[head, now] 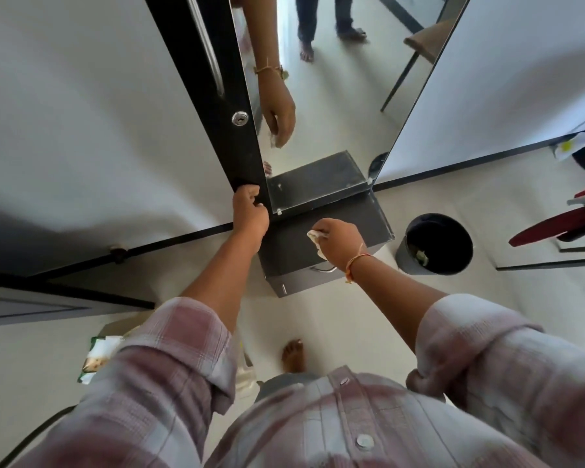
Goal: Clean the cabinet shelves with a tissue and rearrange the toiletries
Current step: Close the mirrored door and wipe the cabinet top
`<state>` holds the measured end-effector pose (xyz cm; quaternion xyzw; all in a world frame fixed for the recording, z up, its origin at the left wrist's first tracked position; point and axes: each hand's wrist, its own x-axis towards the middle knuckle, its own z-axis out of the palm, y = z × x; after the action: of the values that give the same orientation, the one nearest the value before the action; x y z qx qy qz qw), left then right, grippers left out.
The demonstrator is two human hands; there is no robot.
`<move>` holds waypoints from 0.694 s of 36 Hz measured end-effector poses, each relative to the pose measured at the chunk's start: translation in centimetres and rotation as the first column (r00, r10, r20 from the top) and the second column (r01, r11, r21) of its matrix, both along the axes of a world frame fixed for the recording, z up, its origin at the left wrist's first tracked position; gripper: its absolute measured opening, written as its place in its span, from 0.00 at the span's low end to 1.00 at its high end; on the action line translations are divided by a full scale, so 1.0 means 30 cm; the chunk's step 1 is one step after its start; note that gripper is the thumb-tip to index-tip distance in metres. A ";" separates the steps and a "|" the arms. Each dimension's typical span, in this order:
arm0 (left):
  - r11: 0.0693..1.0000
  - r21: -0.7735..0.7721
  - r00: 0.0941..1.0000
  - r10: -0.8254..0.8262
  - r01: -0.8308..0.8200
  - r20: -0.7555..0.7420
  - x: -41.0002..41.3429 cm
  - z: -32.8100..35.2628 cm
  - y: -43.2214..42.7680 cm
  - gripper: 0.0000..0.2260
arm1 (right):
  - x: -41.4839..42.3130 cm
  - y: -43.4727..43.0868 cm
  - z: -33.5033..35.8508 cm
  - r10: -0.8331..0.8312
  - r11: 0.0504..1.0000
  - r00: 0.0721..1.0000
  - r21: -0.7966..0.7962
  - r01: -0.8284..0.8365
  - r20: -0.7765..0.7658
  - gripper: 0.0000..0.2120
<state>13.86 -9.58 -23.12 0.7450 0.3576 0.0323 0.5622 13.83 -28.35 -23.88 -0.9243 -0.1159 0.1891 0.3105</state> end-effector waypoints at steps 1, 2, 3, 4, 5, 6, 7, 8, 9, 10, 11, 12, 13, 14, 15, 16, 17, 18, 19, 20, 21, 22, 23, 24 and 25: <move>1.000 0.000 1.000 -0.009 0.009 -0.004 0.009 0.001 0.008 0.22 | 0.004 0.003 0.000 -0.002 1.000 1.000 0.000 0.002 -0.001 0.10; 1.000 -0.001 1.000 -0.017 0.017 -0.007 0.018 0.003 0.016 0.22 | 0.008 0.005 0.000 -0.003 1.000 1.000 -0.003 0.003 -0.001 0.10; 1.000 -0.003 1.000 -0.023 0.023 -0.011 0.027 0.005 0.024 0.22 | 0.012 0.008 0.001 -0.005 1.000 1.000 -0.008 0.005 -0.001 0.10; 1.000 -0.008 1.000 -0.025 0.024 -0.015 0.036 0.005 0.031 0.22 | 0.017 0.010 0.002 -0.010 1.000 1.000 -0.011 0.010 0.000 0.11; 1.000 -0.011 1.000 -0.024 0.024 -0.020 0.044 0.006 0.038 0.22 | 0.023 0.013 0.004 -0.017 1.000 1.000 -0.013 0.017 -0.001 0.11; 1.000 -0.011 0.999 -0.023 0.022 -0.022 0.049 0.006 0.043 0.22 | 0.027 0.014 0.006 -0.022 1.000 1.000 -0.013 0.022 -0.003 0.11; 1.000 -0.008 1.000 -0.020 0.020 -0.022 0.053 0.006 0.046 0.22 | 0.032 0.015 0.008 -0.029 1.000 1.000 -0.012 0.029 -0.004 0.11; 1.000 -0.006 1.000 -0.016 0.016 -0.019 0.054 0.005 0.046 0.22 | 0.036 0.015 0.009 -0.036 0.999 0.999 -0.010 0.035 -0.005 0.12; 1.000 -0.008 1.000 -0.011 0.011 -0.014 0.054 0.003 0.045 0.21 | 0.039 0.015 0.010 -0.042 0.999 0.999 -0.008 0.042 -0.005 0.12; 1.000 -0.010 1.000 -0.008 0.008 -0.006 0.052 0.001 0.042 0.21 | 0.042 0.015 0.011 -0.048 0.999 0.999 -0.008 0.048 -0.004 0.12; 1.000 -0.008 1.000 -0.004 0.004 0.002 0.050 -0.001 0.036 0.21 | 0.044 0.014 0.012 -0.056 0.998 0.998 -0.009 0.056 -0.001 0.12; 1.000 -0.004 1.000 0.003 -0.002 0.010 0.049 -0.003 0.030 0.21 | 0.047 0.012 0.012 -0.065 0.998 0.998 -0.010 0.065 0.002 0.12; 1.000 0.002 1.000 0.013 -0.013 0.017 0.047 -0.003 0.024 0.21 | 0.049 0.011 0.013 -0.075 0.997 0.997 -0.011 0.075 0.006 0.13; 1.000 0.010 0.999 0.026 -0.026 0.024 0.046 -0.003 0.018 0.21 | 0.051 0.010 0.013 -0.085 0.996 0.996 -0.012 0.085 0.011 0.13; 0.999 0.022 0.999 0.036 -0.036 0.030 0.045 -0.003 0.012 0.20 | 0.053 0.008 0.013 -0.093 0.996 0.996 -0.016 0.093 0.018 0.13; 0.998 0.040 0.999 0.039 -0.040 0.035 0.044 -0.002 0.005 0.20 | 0.055 0.003 0.011 -0.100 0.995 0.995 -0.021 0.100 0.025 0.13; 0.997 0.067 0.999 0.036 -0.038 0.037 0.043 -0.003 -0.004 0.20 | 0.055 -0.004 0.008 -0.108 0.994 0.994 -0.027 0.109 0.031 0.13; 0.994 0.103 0.999 0.028 -0.032 0.037 0.040 -0.005 -0.014 0.20 | 0.055 -0.013 0.003 -0.117 0.993 0.993 -0.031 0.118 0.034 0.13; 0.989 0.146 0.999 0.021 -0.025 0.034 0.036 -0.009 -0.025 0.20 | 0.054 -0.025 -0.003 -0.127 0.991 0.991 -0.032 0.128 0.034 0.13; 0.982 0.189 0.999 0.012 -0.017 0.030 0.030 -0.016 -0.039 0.20 | 0.052 -0.041 -0.012 -0.139 0.990 0.990 -0.030 0.140 0.031 0.12; 0.973 0.230 1.000 -0.003 -0.004 0.027 0.023 -0.022 -0.054 0.20 | 0.048 -0.058 -0.022 -0.153 0.988 0.988 -0.026 0.154 0.026 0.11; 0.964 0.265 0.999 -0.027 0.021 0.020 0.018 -0.030 -0.072 0.20 | 0.046 -0.079 -0.033 -0.167 0.985 0.986 -0.027 0.168 0.019 0.10; 0.955 0.290 0.998 -0.062 0.057 0.006 0.014 -0.038 -0.093 0.19 | 0.045 -0.102 -0.045 -0.180 0.983 0.984 -0.035 0.180 0.010 0.09; 0.946 0.305 0.994 -0.107 0.107 -0.016 0.012 -0.049 -0.116 0.19 | 0.047 -0.127 -0.057 -0.191 0.981 0.982 -0.046 0.191 0.001 0.09; 0.934 0.315 0.985 -0.164 0.171 -0.049 0.012 -0.060 -0.142 0.19 | 0.050 -0.154 -0.069 -0.204 0.978 0.979 -0.056 0.203 -0.008 0.09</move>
<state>14.21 -13.83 -24.93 0.8538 0.2893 0.0334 0.4316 15.34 -32.97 -25.96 -0.9381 -0.0134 0.1660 0.3036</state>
